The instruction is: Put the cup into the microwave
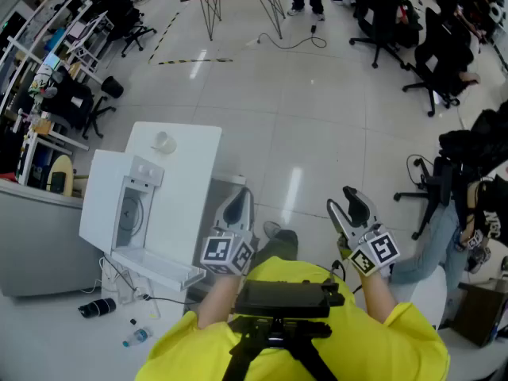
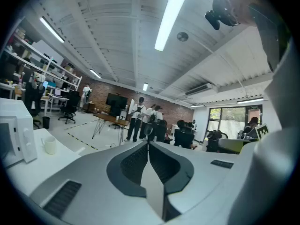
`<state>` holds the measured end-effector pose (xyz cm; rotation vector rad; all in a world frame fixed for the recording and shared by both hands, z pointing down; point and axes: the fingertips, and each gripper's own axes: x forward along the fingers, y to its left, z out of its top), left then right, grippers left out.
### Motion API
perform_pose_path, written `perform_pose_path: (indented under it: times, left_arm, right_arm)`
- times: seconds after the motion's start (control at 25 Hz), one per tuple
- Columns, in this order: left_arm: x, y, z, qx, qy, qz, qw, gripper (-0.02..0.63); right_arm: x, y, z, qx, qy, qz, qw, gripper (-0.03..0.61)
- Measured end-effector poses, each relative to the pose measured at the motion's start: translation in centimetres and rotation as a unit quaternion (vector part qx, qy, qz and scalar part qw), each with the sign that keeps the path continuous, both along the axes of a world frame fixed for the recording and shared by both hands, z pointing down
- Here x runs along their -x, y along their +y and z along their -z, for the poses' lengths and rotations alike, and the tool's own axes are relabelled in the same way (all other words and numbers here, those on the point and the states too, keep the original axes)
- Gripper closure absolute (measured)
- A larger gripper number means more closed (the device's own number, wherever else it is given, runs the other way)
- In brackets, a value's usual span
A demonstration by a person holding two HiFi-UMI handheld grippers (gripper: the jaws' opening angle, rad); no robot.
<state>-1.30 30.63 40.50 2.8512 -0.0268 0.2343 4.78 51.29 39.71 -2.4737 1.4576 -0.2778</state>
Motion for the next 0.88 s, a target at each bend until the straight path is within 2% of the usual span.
perform_pose_path:
  times: [0.2, 0.32, 0.4, 0.52, 0.56, 0.6, 0.64, 0.68, 0.76, 0.8, 0.88]
  left_arm:
    - [-3.0, -10.5, 1.6, -0.03, 0.022, 0.042, 0.9984, 0.611]
    - [-2.2, -16.7, 1.9, -0.034, 0.014, 0.115, 0.9927, 0.611]
    - [-0.6, -20.2, 1.8, -0.029, 0.005, 0.173, 0.9845, 0.611]
    - [2.1, -25.0, 0.8, -0.028, -0.012, 0.246, 0.9687, 0.611]
    - [3.1, -26.5, 0.4, -0.027, -0.014, 0.267, 0.9633, 0.611]
    - [4.0, -27.7, 0.0, -0.021, -0.012, 0.285, 0.9581, 0.587]
    - [4.8, -28.7, -0.3, -0.014, -0.009, 0.304, 0.9524, 0.504]
    - [5.6, -29.7, -0.7, -0.007, -0.008, 0.327, 0.9449, 0.448]
    - [6.9, -31.6, -1.7, -0.01, -0.02, 0.381, 0.9245, 0.457]
    - [7.3, -32.7, -2.4, -0.016, -0.032, 0.406, 0.9133, 0.462]
    - [7.6, -34.9, -4.3, -0.016, -0.052, 0.449, 0.8918, 0.479]
  right_arm:
    - [-6.5, -12.1, 1.1, 0.007, 0.034, 0.064, 0.997, 0.353]
    - [-8.7, -20.4, 0.4, 0.014, 0.032, 0.132, 0.991, 0.353]
    - [-8.9, -26.0, 0.0, 0.023, 0.032, 0.195, 0.98, 0.352]
    - [-8.3, -33.7, -1.3, 0.041, 0.035, 0.271, 0.961, 0.351]
    - [-7.9, -36.2, -1.9, 0.045, 0.029, 0.296, 0.954, 0.324]
    - [-7.5, -38.7, -2.6, 0.05, 0.024, 0.322, 0.945, 0.292]
    - [-7.2, -41.2, -3.3, 0.056, 0.02, 0.349, 0.935, 0.29]
    - [-7.0, -43.7, -4.1, 0.062, 0.019, 0.374, 0.925, 0.29]
    - [-7.2, -48.5, -6.3, 0.078, 0.02, 0.412, 0.908, 0.279]
    - [-7.5, -50.8, -8.0, 0.091, 0.02, 0.425, 0.901, 0.23]
    - [-8.3, -55.0, -12.0, 0.126, 0.019, 0.447, 0.886, 0.183]
